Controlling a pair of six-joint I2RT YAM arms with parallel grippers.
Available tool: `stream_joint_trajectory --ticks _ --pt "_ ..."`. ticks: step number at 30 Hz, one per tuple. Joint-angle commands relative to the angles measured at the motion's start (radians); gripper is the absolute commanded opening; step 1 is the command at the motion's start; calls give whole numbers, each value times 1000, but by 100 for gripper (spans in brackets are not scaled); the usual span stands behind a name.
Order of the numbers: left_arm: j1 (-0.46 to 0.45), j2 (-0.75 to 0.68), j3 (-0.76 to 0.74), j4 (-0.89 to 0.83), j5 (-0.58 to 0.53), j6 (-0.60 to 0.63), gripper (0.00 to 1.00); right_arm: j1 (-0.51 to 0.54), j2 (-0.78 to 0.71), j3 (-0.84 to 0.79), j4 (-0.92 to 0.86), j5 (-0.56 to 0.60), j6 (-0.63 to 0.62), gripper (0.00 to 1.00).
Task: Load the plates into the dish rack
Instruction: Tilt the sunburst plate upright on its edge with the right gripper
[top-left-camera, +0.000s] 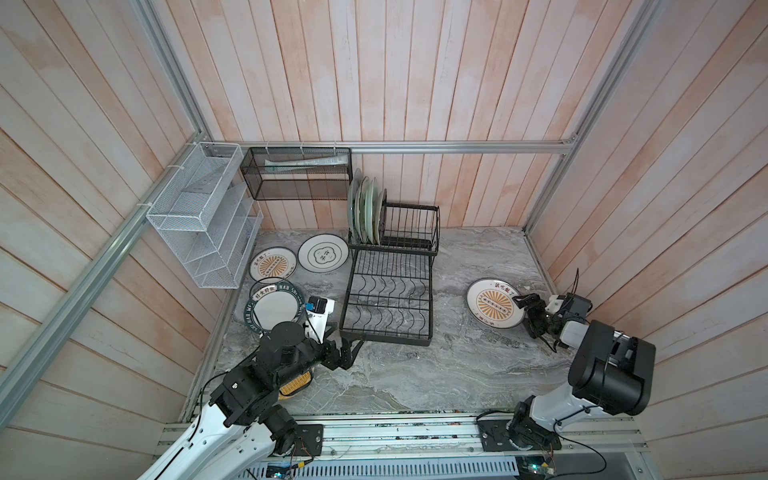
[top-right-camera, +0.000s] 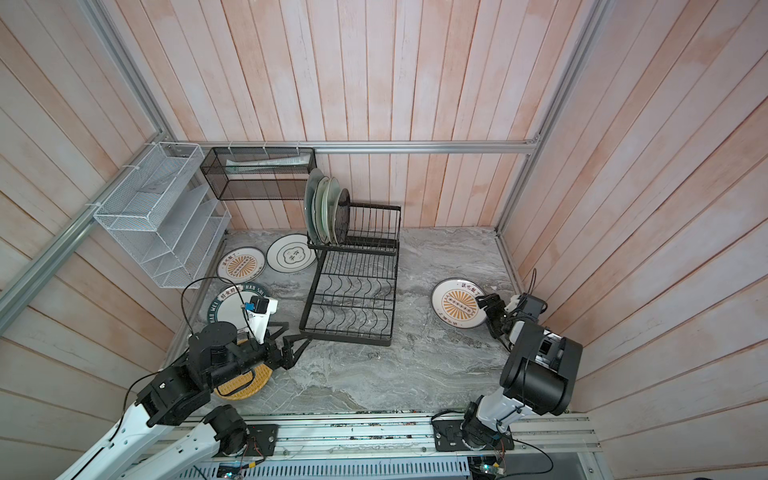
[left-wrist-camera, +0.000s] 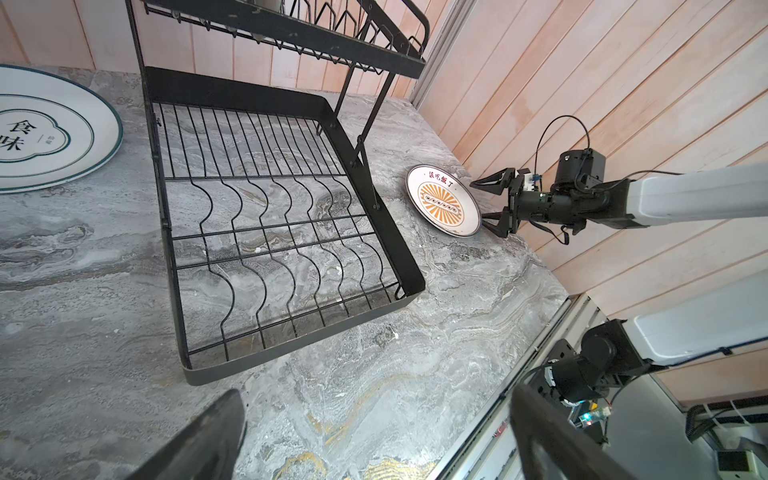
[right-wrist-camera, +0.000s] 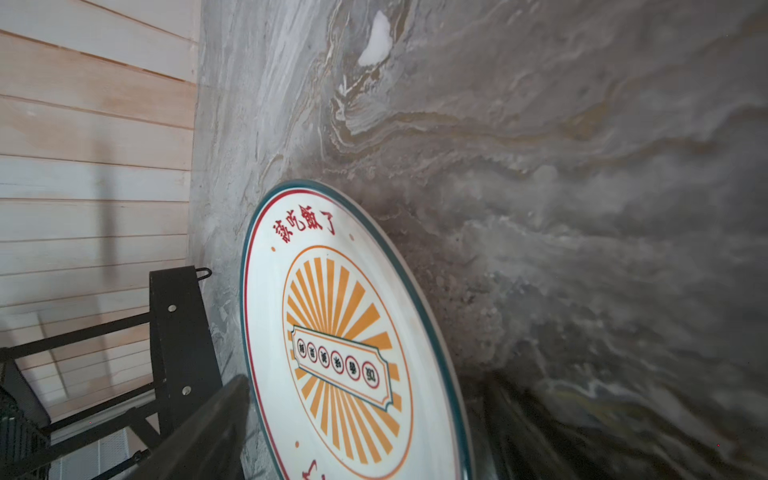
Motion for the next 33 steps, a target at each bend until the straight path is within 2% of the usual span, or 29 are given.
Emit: stream_joint_trajectory --ticks 1,5,9,21,33 --pt "4 -5 -15 23 14 17 100 30 41 -41 57 -81 12 87" --pt "4 -1 -13 21 12 16 100 75 72 -65 112 -112 51 87" --pt "4 -4 -13 20 5 14 100 99 98 -119 239 -136 160 82" --pt "5 -22 -13 17 -12 12 100 132 159 -198 409 -76 347 49" --pt "7 -44 -13 17 -24 12 100 156 184 -248 531 -9 478 18"
